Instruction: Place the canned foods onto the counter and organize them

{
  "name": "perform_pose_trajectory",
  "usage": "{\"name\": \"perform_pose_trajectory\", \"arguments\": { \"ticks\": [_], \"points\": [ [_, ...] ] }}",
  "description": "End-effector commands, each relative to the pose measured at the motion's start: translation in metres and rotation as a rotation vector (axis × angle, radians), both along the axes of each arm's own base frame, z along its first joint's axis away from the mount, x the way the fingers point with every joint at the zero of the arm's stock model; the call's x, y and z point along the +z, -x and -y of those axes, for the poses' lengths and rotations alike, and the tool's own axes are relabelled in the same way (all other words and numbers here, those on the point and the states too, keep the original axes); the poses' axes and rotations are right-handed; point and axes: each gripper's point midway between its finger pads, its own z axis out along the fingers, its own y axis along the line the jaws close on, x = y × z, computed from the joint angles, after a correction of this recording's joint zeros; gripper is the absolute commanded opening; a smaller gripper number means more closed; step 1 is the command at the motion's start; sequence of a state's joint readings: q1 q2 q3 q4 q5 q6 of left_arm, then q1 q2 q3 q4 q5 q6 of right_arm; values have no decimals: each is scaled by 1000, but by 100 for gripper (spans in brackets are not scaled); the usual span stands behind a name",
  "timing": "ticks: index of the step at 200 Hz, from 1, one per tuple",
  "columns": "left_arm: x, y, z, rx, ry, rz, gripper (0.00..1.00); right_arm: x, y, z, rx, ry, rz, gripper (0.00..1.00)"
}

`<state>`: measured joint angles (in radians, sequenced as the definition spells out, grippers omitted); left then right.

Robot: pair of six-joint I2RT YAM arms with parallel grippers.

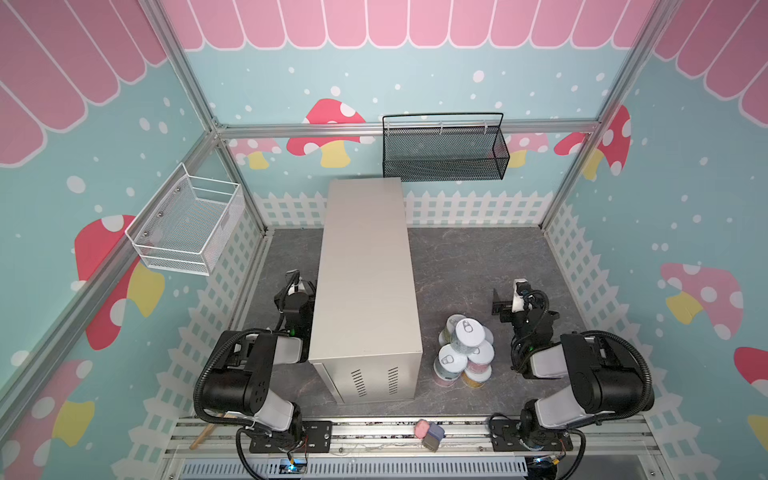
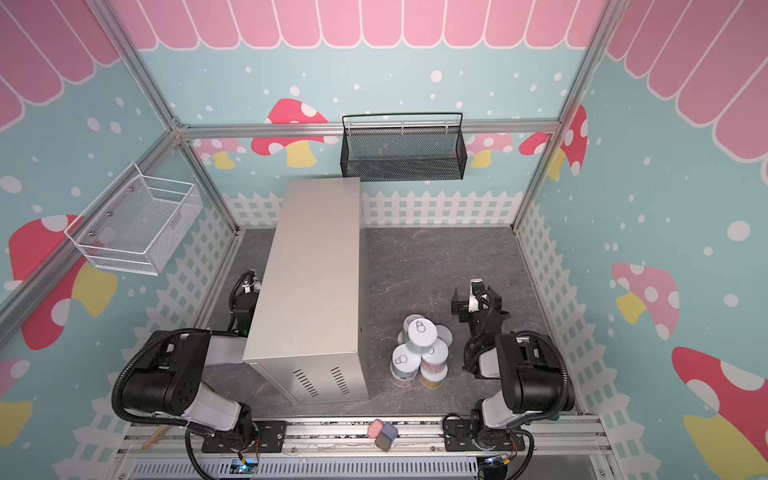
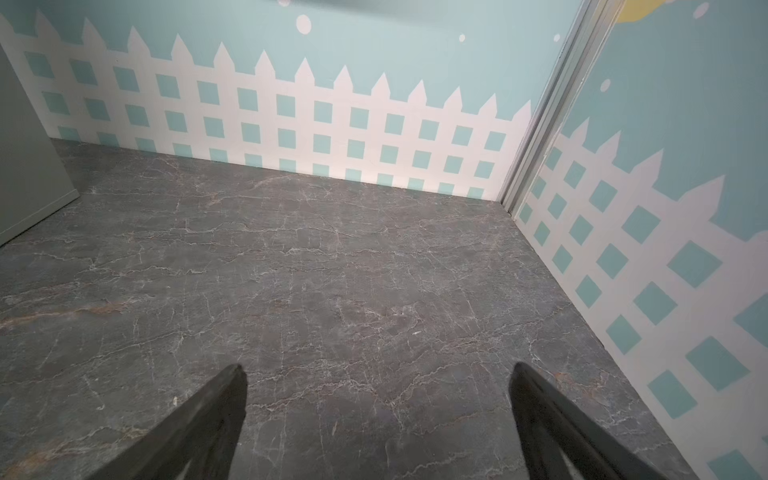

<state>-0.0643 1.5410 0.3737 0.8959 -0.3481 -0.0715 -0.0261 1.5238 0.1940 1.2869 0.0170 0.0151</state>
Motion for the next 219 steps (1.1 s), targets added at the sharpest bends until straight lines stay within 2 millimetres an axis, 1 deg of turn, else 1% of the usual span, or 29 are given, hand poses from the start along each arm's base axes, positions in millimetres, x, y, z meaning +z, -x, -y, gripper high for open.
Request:
{"name": "perform_pose_trajectory", "arguments": {
  "ticks": [1,66,83,144,156,166,194,207,219],
  "points": [
    [7,-3,1,-1,-9,23,99,10,-4,0,4,10,35,99],
    [6,-3,1,-1,-9,21,99,10,-4,-1,4,15,35,99],
    [7,-3,1,-3,-8,21,99,9,-5,-7,35,26,32,99],
    [6,-3,1,-3,-8,21,99,10,-5,-7,35,26,33,99],
    [17,-1,-5,44,-14,39,99,10,-5,-7,36,26,33,99],
    [23,0,-6,59,-12,19,99,10,-5,-7,36,26,33,99],
    [49,4,-27,208,-22,-26,99,10,-5,-7,35,25,32,99],
    [63,14,-44,336,-30,-39,99,10,-5,-7,35,26,33,99],
    [82,22,-57,446,-32,-79,99,10,-5,-7,35,25,33,99]
  ]
}}
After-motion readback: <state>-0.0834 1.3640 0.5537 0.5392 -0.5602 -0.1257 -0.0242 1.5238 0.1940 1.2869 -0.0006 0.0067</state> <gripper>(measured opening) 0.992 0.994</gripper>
